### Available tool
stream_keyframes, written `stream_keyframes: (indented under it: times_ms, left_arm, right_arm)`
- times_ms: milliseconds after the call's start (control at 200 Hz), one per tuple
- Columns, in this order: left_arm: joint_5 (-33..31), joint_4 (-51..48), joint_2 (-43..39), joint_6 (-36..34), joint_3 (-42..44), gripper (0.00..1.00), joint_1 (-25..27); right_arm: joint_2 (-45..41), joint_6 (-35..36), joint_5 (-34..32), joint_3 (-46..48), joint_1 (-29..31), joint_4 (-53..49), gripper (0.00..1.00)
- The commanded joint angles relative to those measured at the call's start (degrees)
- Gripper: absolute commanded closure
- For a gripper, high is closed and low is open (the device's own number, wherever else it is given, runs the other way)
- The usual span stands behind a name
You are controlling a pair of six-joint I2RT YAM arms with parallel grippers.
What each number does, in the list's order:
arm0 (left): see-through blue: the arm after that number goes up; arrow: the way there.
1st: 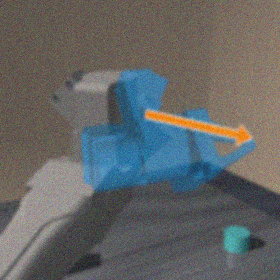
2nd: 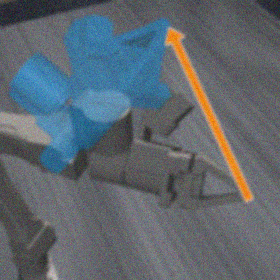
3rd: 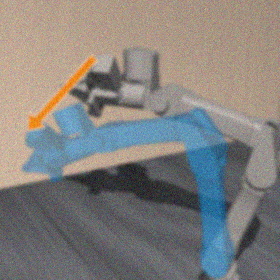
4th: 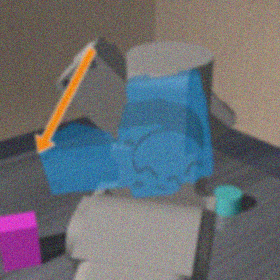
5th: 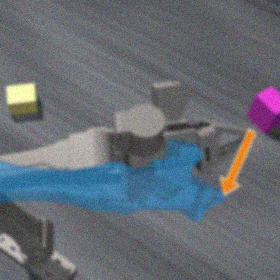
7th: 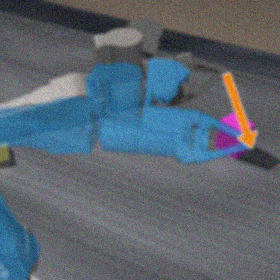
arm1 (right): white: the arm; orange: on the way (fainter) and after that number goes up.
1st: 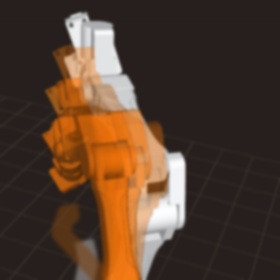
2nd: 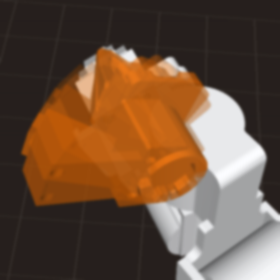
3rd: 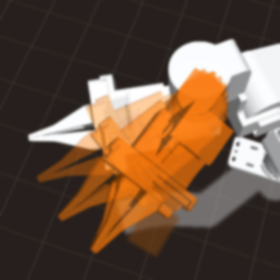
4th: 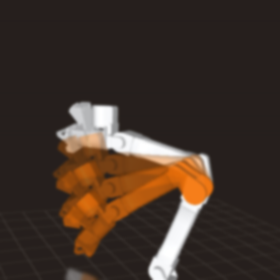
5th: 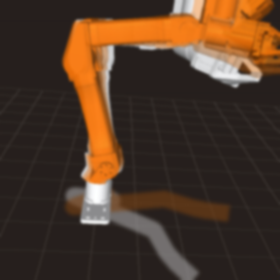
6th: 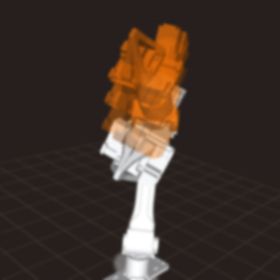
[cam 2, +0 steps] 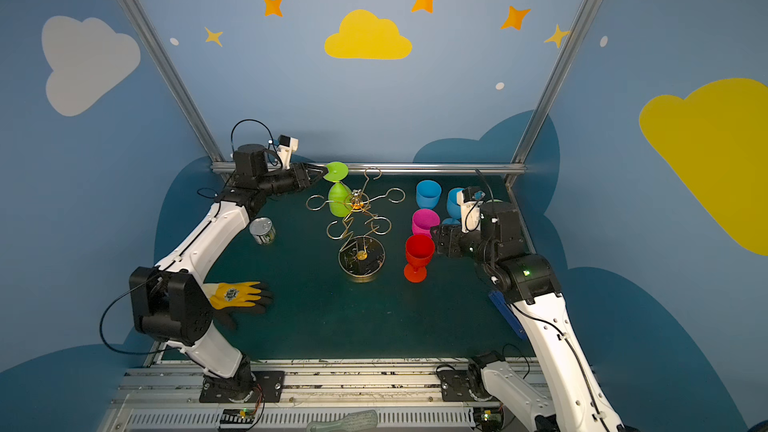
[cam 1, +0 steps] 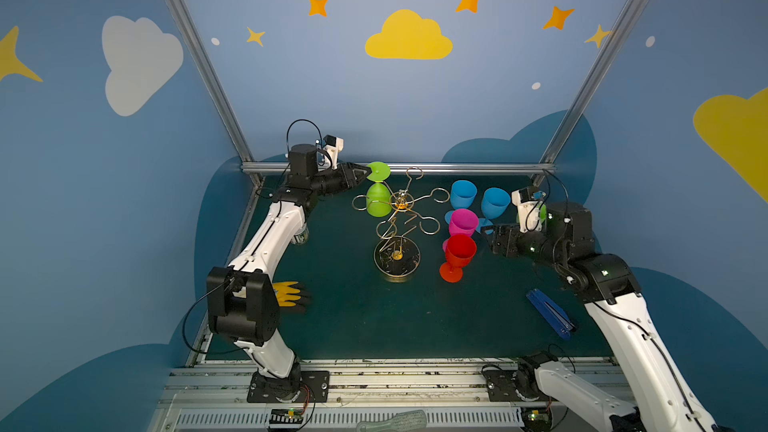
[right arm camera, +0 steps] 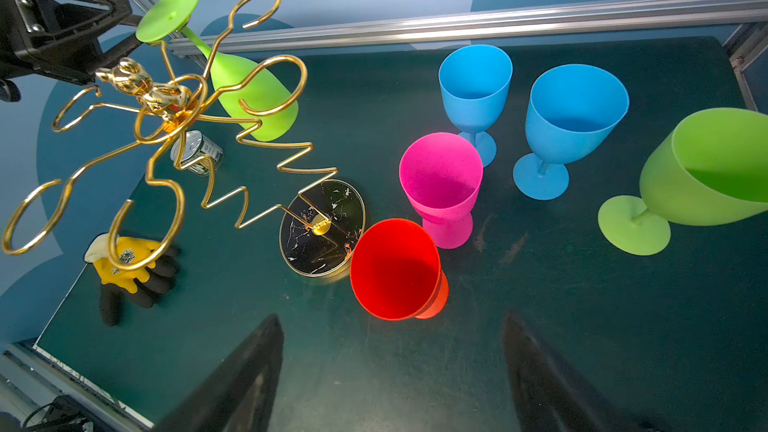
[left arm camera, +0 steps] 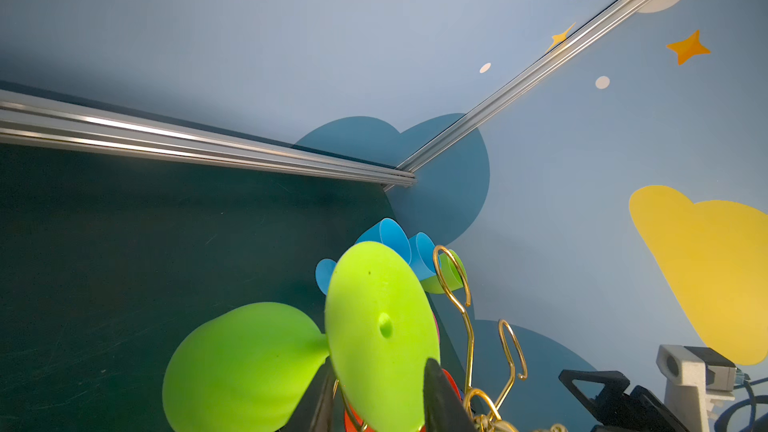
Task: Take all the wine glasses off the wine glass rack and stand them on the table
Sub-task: 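Grip the lime-green glass foot on the rack with the left gripper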
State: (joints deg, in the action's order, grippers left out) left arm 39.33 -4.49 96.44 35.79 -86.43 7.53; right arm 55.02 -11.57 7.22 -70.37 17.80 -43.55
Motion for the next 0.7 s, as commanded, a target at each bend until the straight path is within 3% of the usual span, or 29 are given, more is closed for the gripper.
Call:
stream_keyframes:
  times_ms: [0,115,205,416,696]
  left_arm:
    - [1.25,-2.22,1.69,-1.00,-2.09,0.58,-0.06]
    - [1.45,-3.42,2.55,-1.02,-3.03,0.48,0.03]
    - [1.36,-3.54,3.06,-1.03,-3.47,0.48,0.11]
    - [0.95,-3.40,3.01,-0.73,-3.98,0.68,0.06]
    - [0.81,-3.67,2.86,-0.13,-4.44,0.83,-0.23]
  right_arm:
    - [-0.80,0.16,0.96,0.08,-0.22,0.64,0.18]
    - [-0.80,0.09,1.13,0.17,-0.22,0.76,0.18]
    - [-0.79,-0.03,1.22,0.14,-0.25,0.83,0.18]
    - [-0.62,0.19,0.96,-0.01,-0.31,1.01,0.18]
    - [-0.44,0.24,1.23,0.02,-0.30,1.37,0.18]
